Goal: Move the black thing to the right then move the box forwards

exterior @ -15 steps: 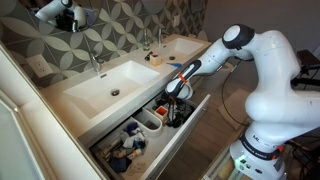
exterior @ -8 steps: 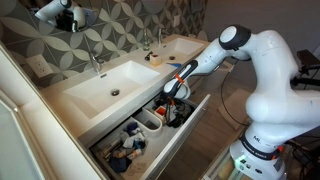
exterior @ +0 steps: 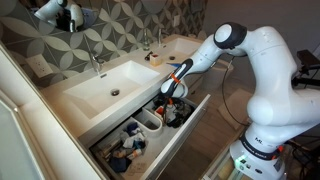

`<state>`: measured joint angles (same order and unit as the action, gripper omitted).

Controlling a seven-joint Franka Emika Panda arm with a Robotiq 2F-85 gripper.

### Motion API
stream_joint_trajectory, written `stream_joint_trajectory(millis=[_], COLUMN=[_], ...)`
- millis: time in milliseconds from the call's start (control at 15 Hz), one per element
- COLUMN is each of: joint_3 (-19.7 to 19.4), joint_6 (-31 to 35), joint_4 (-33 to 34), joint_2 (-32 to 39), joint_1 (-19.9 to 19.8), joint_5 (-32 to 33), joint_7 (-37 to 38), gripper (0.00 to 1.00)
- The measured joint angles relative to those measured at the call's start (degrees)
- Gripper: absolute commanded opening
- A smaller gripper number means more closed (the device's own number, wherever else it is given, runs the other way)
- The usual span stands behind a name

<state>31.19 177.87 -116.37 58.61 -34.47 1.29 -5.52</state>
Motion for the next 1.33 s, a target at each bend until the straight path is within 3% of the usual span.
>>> stream_joint_trajectory(millis=[333, 533, 933, 1333], joint_3=[-6.26, -12.36, -25.41, -26.42], joint_6=[-6.96, -10.35, -10.34, -5.88], joint_4=[-0.64, -1.35, -2.01, -4.29], joint_2=[-5.56, -9.08, -12.19, -13.34], joint_1=[6.93, 12.77, 23.81, 24.96], joint_5=[-4.00, -5.05, -5.08, -5.07], joint_7=[3.53, 4.33, 5.55, 5.13], gripper=[0.00, 0.00, 0.00, 0.00])
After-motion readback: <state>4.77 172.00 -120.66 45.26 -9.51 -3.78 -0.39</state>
